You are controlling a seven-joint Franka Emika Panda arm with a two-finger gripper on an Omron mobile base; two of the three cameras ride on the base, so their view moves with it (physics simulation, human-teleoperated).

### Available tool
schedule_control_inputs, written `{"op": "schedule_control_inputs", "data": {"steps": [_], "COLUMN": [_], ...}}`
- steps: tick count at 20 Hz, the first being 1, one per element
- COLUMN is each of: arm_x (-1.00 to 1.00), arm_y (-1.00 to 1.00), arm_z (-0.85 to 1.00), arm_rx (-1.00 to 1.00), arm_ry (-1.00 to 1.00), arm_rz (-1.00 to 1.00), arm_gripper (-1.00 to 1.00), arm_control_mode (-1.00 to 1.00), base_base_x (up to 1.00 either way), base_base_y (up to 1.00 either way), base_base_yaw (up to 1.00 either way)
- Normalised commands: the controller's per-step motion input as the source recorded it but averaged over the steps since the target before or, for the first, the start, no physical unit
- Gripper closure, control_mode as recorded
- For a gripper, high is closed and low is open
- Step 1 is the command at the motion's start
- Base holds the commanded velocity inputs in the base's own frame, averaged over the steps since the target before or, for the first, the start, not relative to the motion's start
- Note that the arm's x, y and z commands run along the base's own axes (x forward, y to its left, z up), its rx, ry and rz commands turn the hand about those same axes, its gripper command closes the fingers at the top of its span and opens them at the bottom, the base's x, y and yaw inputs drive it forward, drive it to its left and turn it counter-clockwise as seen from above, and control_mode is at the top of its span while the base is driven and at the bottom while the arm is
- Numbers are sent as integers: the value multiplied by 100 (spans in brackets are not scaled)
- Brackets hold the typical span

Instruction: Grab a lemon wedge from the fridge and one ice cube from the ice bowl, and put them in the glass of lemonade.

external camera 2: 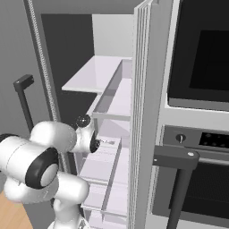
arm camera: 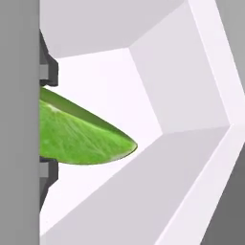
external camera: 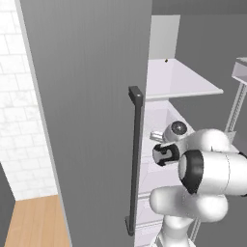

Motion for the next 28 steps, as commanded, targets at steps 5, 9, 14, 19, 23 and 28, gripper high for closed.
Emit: {"op": "schedule_control_inputs", "data": {"steps": [5,9,14,19,23,28], "arm_x": [-80,-74,-100,-100,-100,-100], "arm_y": [-1,14,38,23,0,2], "arm_z": [100,100,100,97,76,35], "arm_rx": [-1,-6,-12,-14,-15,-7], "arm_ry": [2,15,21,5,0,-2], "arm_rz": [21,31,25,14,5,2], "arm_gripper": [100,100,100,100,100,100], "arm_control_mode": [-100,-100,-100,-100,-100,-100], "base_base_x": [0,0,0,0,0,0], "base_base_y": [0,0,0,0,0,0], "base_base_yaw": [0,0,0,0,0,0]}}
